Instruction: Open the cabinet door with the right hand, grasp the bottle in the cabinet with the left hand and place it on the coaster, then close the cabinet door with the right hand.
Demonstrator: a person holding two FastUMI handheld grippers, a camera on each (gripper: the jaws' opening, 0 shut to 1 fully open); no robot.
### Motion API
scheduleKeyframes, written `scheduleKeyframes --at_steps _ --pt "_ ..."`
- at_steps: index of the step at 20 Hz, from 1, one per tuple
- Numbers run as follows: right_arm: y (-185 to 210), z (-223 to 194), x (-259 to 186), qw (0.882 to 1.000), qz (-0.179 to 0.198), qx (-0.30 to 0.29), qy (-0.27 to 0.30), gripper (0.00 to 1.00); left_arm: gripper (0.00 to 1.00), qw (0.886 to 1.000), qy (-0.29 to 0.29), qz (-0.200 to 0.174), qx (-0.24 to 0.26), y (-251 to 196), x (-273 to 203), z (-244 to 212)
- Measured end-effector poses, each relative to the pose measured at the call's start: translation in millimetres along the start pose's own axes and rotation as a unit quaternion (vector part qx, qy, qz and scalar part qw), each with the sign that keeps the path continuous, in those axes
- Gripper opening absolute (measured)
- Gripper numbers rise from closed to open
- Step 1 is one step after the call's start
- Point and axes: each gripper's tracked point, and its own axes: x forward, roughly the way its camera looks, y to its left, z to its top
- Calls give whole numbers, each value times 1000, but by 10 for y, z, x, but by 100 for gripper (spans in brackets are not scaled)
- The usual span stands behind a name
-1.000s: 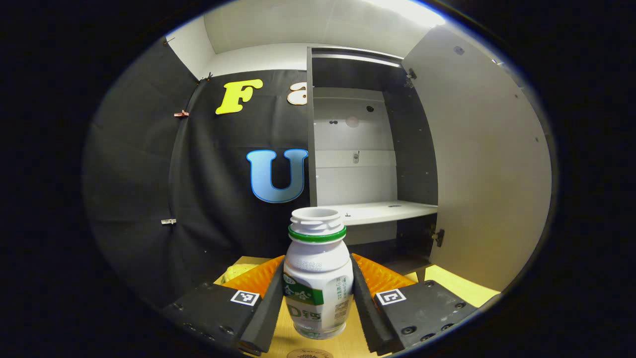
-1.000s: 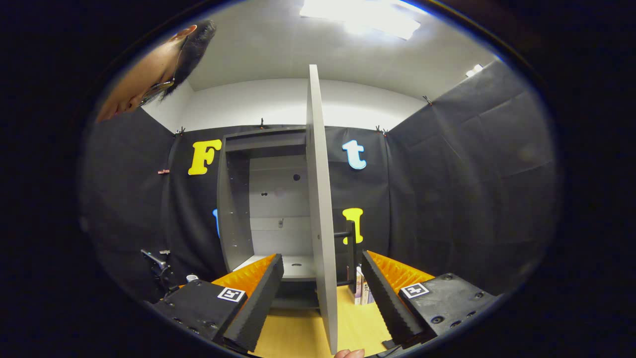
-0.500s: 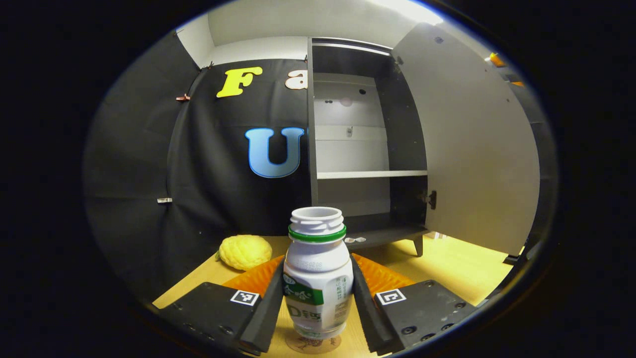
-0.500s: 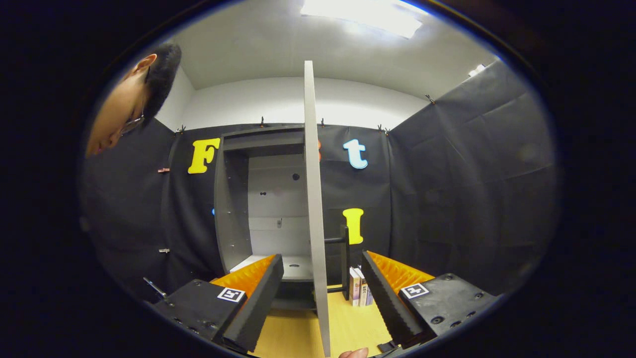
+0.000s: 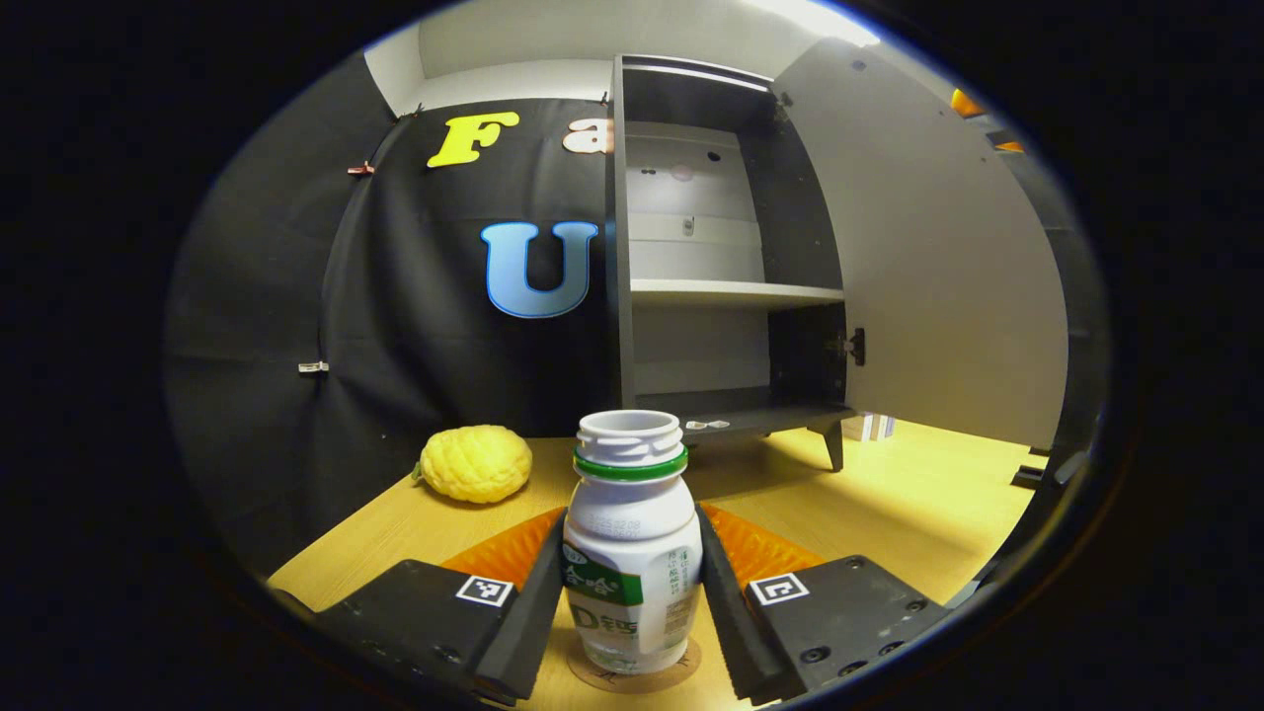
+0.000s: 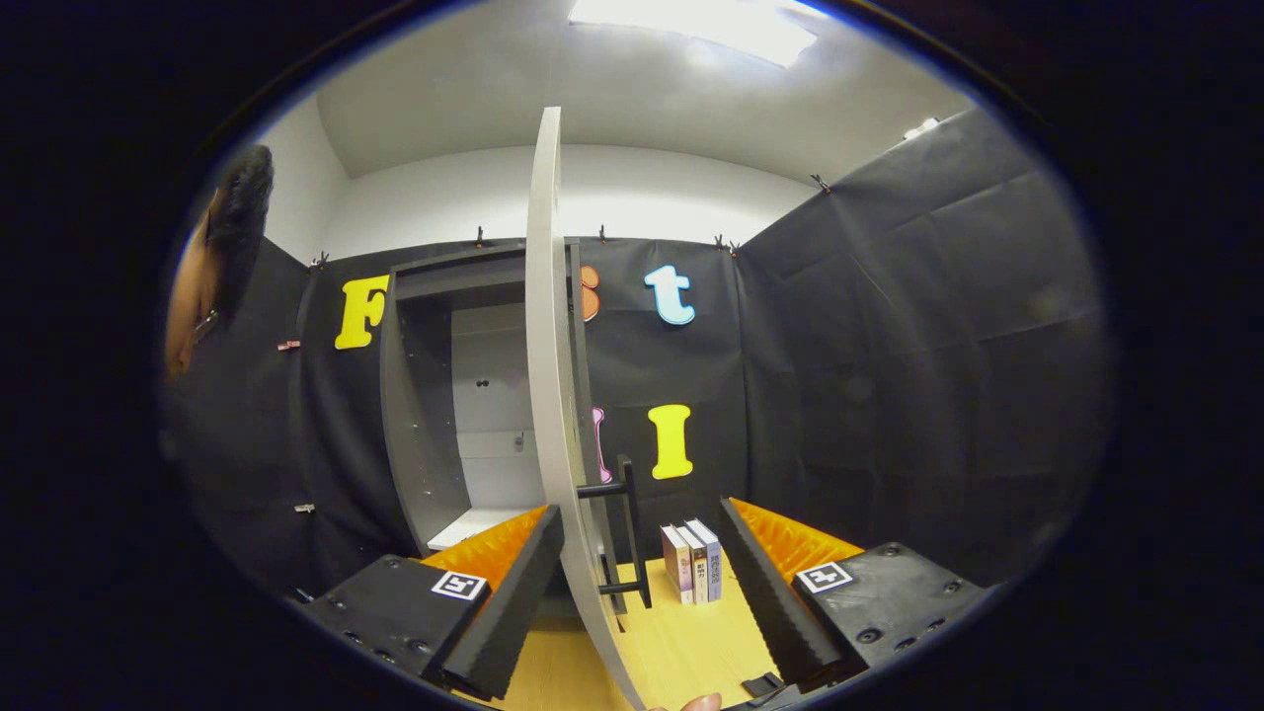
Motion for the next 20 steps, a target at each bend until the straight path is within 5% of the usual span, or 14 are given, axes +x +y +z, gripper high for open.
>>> scheduleKeyframes --at_steps 10,13,20 --pt "24 10 -29 1000 -7 -8 2 97 75 1000 11 -5 -29 16 54 -109" --pt "7 -6 -26 1000 -5 -2 5 98 98 999 23 -12 -30 -48 61 -132" --pt "-74 -3 -57 1000 -1 2 3 98 98 999 33 7 -22 -32 27 -34"
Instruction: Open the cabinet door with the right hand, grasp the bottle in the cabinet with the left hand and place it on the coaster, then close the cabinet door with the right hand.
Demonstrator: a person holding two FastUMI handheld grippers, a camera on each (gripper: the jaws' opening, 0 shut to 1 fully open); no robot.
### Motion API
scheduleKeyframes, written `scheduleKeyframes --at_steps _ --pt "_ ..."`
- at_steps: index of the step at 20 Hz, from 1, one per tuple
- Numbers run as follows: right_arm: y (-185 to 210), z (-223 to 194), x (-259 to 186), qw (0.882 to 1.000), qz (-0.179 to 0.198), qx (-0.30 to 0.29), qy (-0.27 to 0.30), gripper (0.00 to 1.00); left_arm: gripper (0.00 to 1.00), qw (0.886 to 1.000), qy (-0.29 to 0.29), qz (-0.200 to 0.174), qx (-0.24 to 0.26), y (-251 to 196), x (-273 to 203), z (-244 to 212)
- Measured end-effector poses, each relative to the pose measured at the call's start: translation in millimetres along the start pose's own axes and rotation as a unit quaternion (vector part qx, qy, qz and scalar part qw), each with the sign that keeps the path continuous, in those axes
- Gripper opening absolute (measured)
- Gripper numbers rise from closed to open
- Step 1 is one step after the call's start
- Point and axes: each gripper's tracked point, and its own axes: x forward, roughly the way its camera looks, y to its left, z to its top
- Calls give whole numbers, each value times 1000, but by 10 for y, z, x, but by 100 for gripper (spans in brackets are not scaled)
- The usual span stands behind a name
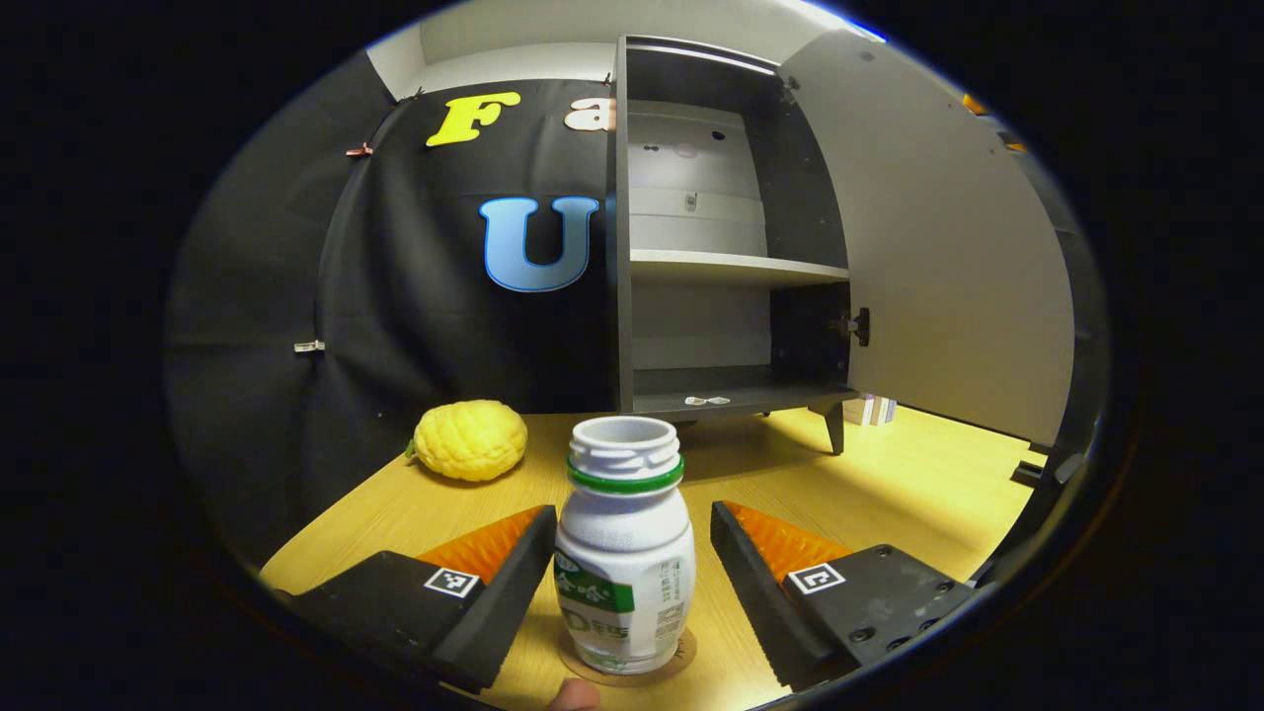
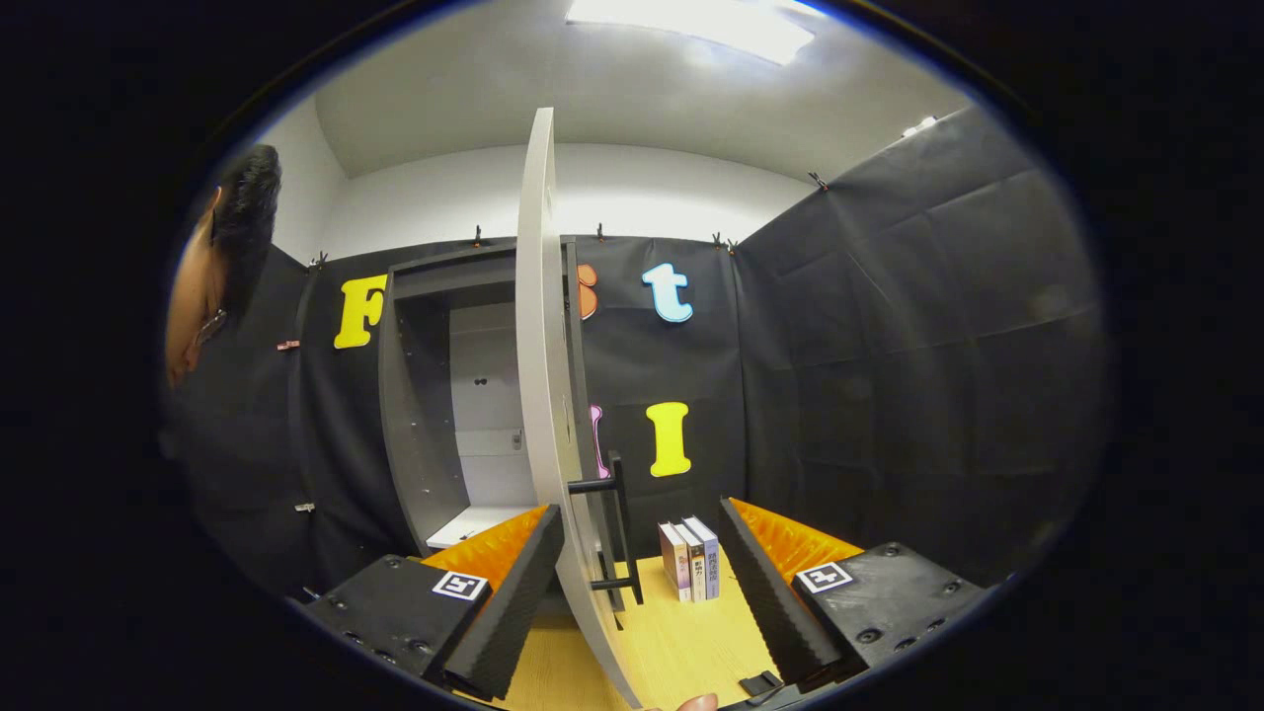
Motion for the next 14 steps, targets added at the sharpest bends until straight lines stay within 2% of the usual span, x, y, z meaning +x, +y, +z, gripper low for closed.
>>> scheduleKeyframes --at_steps 9,14 --pt "-145 -23 -17 1000 12 -1 0 98 97 999 -26 37 4 86 -165 670" --pt "-425 -117 17 1000 -10 -5 20 97 98 996 -31 83 -5 119 -369 1275"
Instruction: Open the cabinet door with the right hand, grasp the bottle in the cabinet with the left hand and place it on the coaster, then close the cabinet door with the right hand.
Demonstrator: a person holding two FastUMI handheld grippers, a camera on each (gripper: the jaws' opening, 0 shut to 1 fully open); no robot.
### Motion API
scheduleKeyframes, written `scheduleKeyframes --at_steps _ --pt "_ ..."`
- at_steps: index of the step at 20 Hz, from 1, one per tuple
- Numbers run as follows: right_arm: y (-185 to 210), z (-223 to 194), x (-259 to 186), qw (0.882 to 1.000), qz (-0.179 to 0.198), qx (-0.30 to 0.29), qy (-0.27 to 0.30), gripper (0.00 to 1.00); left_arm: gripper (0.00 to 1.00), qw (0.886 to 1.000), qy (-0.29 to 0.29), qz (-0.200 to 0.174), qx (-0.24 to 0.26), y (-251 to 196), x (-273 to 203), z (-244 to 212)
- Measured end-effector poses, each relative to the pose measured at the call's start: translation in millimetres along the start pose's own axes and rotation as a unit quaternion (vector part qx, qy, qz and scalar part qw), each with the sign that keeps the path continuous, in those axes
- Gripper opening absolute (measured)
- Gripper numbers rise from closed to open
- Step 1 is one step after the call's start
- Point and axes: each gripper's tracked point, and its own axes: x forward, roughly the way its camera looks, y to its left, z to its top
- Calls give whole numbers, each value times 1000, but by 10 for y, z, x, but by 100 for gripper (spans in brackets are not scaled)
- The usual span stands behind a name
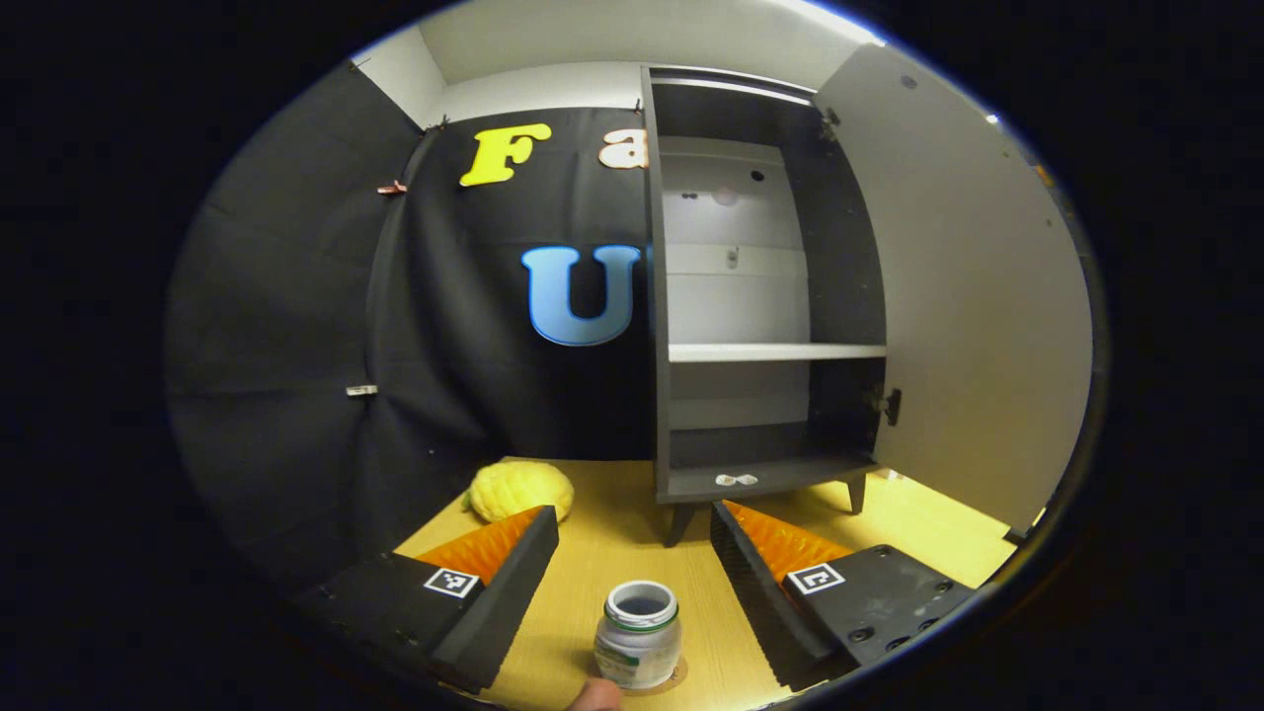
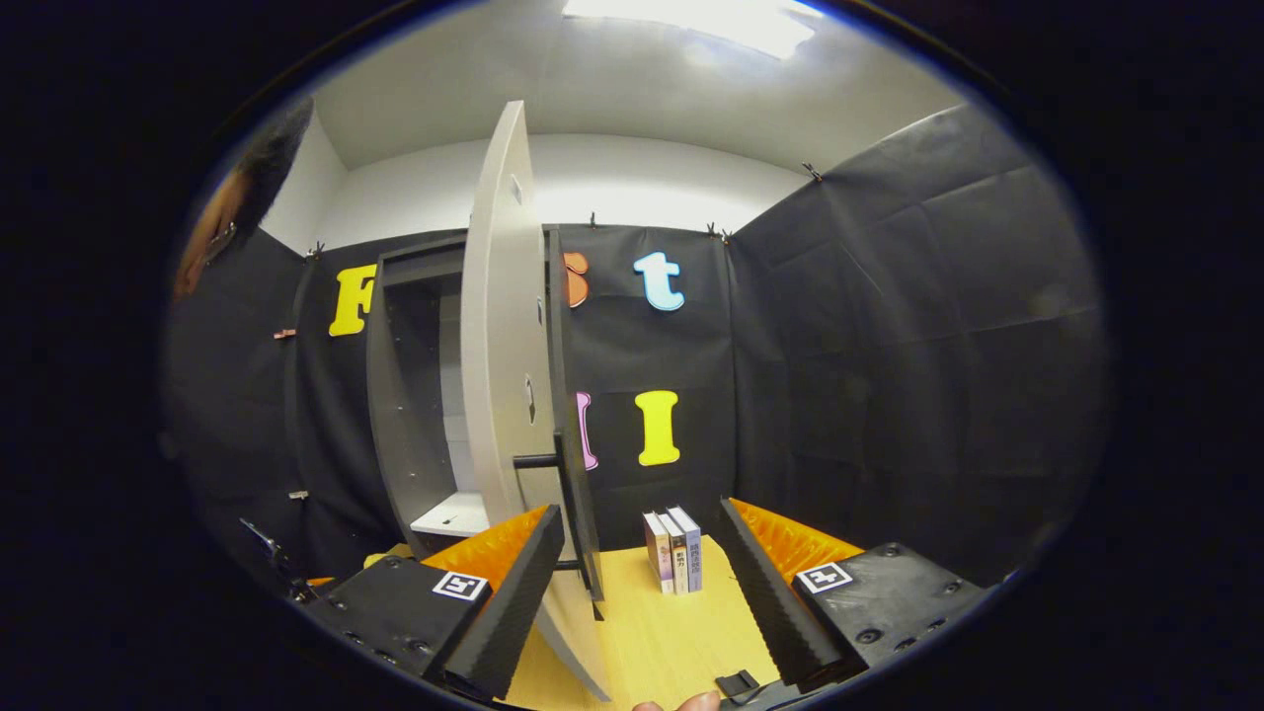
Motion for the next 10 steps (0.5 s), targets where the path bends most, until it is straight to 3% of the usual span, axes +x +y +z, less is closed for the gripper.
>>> scheduleKeyframes --at_steps 5,10 --pt "-145 -58 157 1000 -1 4 12 98 97 1000 2 -10 -28 -153 -125 605" --pt "74 -80 200 999 31 -10 10 98 97 1000 -8 -13 -17 -177 -217 1082"
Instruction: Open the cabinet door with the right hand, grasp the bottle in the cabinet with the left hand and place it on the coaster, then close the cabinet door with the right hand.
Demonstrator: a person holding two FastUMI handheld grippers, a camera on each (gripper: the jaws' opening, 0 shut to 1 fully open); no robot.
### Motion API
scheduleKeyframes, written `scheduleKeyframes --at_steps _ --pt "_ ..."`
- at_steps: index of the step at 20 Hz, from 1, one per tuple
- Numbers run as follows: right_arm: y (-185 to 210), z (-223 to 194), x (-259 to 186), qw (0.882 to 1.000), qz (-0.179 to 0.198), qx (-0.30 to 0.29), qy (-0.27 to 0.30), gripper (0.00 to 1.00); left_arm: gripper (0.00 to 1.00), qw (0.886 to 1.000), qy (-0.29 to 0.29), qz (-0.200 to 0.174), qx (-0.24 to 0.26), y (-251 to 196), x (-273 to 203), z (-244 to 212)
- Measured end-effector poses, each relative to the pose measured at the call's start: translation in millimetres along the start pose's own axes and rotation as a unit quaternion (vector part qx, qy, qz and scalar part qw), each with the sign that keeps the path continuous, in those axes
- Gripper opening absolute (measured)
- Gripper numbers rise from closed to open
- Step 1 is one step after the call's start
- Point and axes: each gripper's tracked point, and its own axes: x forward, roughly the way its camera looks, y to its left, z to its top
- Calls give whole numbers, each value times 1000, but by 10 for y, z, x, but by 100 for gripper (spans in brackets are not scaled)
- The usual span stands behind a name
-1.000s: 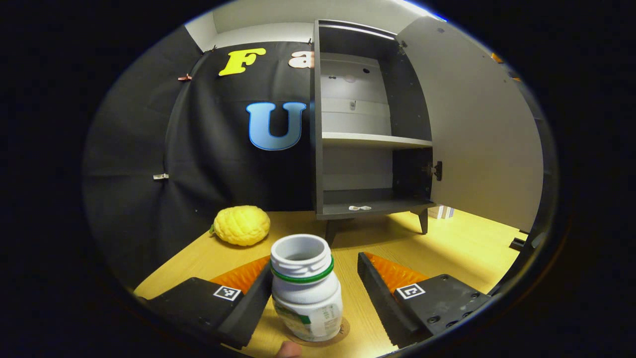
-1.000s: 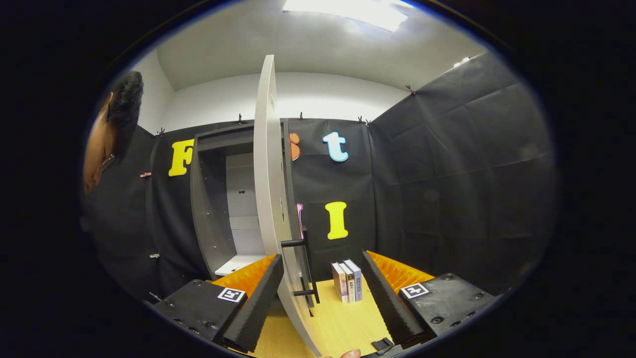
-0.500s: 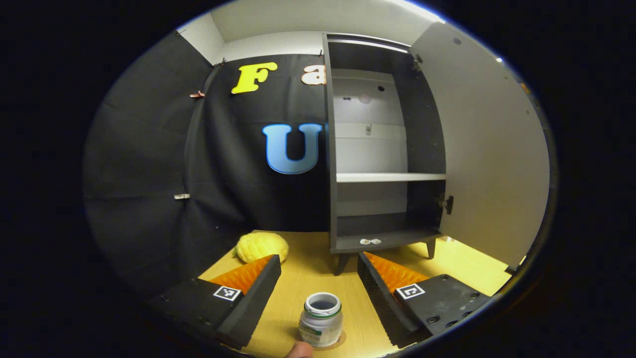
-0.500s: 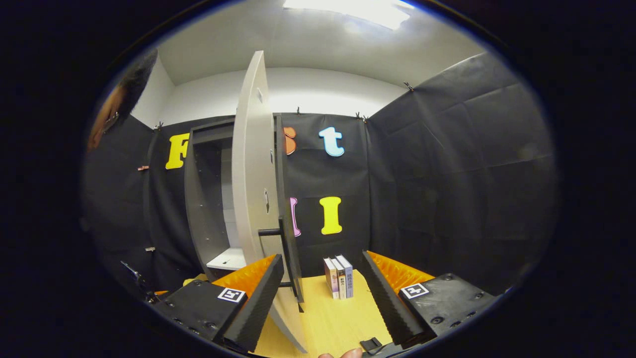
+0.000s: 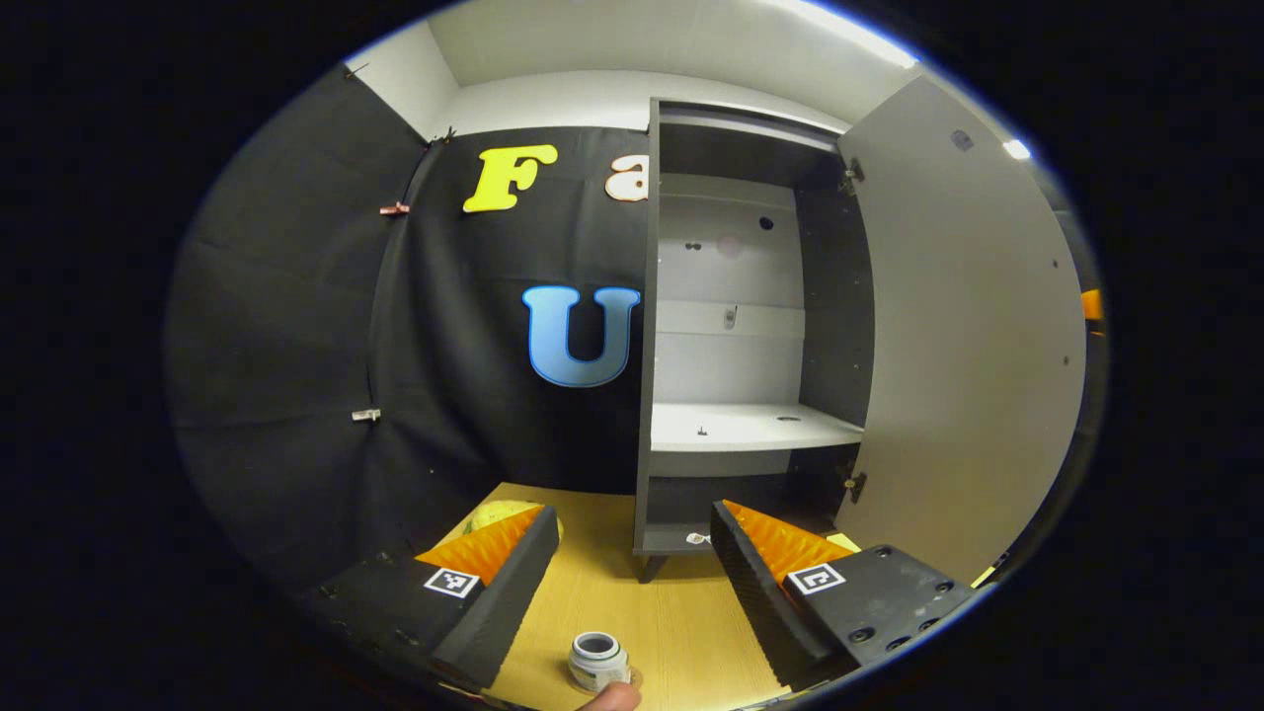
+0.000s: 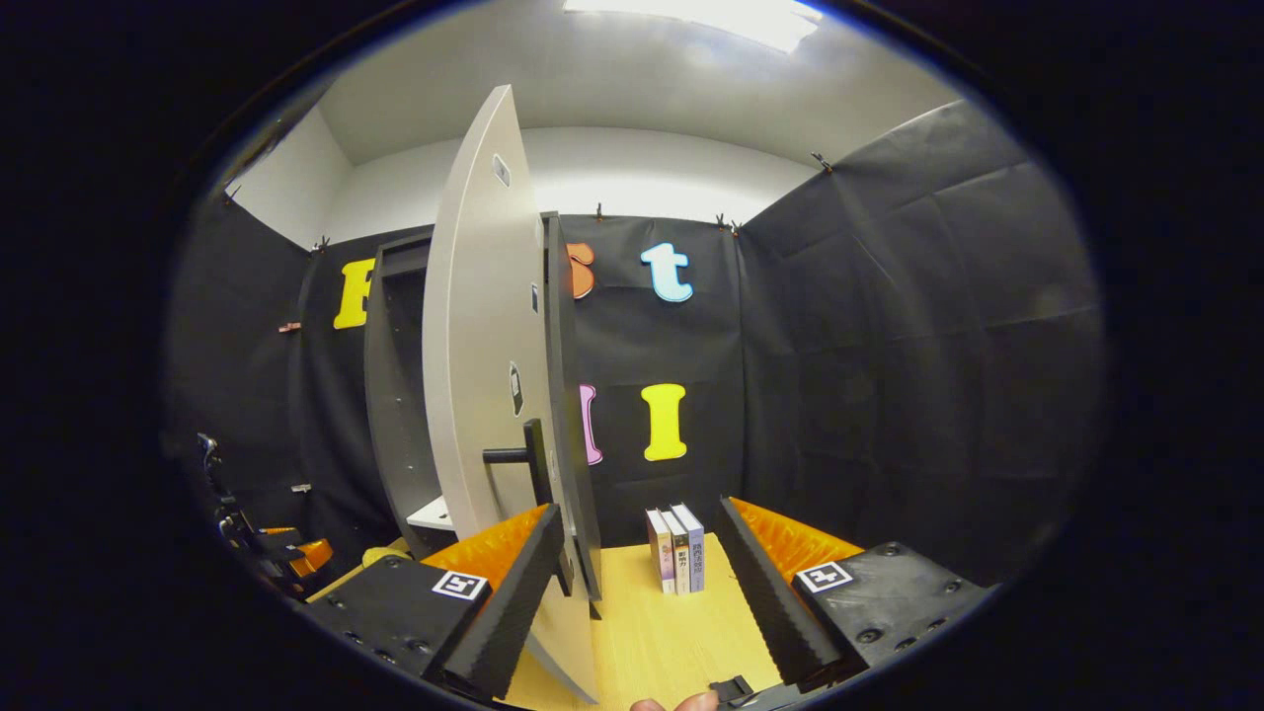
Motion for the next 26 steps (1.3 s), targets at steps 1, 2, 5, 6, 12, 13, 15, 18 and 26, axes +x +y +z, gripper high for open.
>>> scheduleKeyframes --at_steps 1,2,5,6,12,13,15,18,26 --pt "54 6 -2 1000 6 -2 -1 98 97 1000 3 1 2 -5 -21 45" --pt "118 9 -3 1000 12 -4 0 98 97 1000 6 -1 2 -19 -56 67" --pt "303 -24 29 1000 21 -3 0 98 98 1000 3 -15 0 -87 -141 162" --pt "321 2 -9 1000 19 -7 -3 96 98 1000 1 -20 1 -101 -162 162" --pt "814 -74 -12 998 60 4 12 97 97 1000 -5 -26 12 -118 -200 191" --pt "924 -95 -4 997 72 7 15 97 97 1000 -8 -24 14 -102 -217 212" --pt "1134 -134 8 995 94 14 19 98 97 1000 -12 -21 17 -64 -240 232" --pt "1424 -185 61 991 128 23 22 98 97 1000 -7 -10 17 -7 -278 193" --pt "1835 -333 303 988 149 42 30 98 98 1000 -4 11 17 132 -429 177"
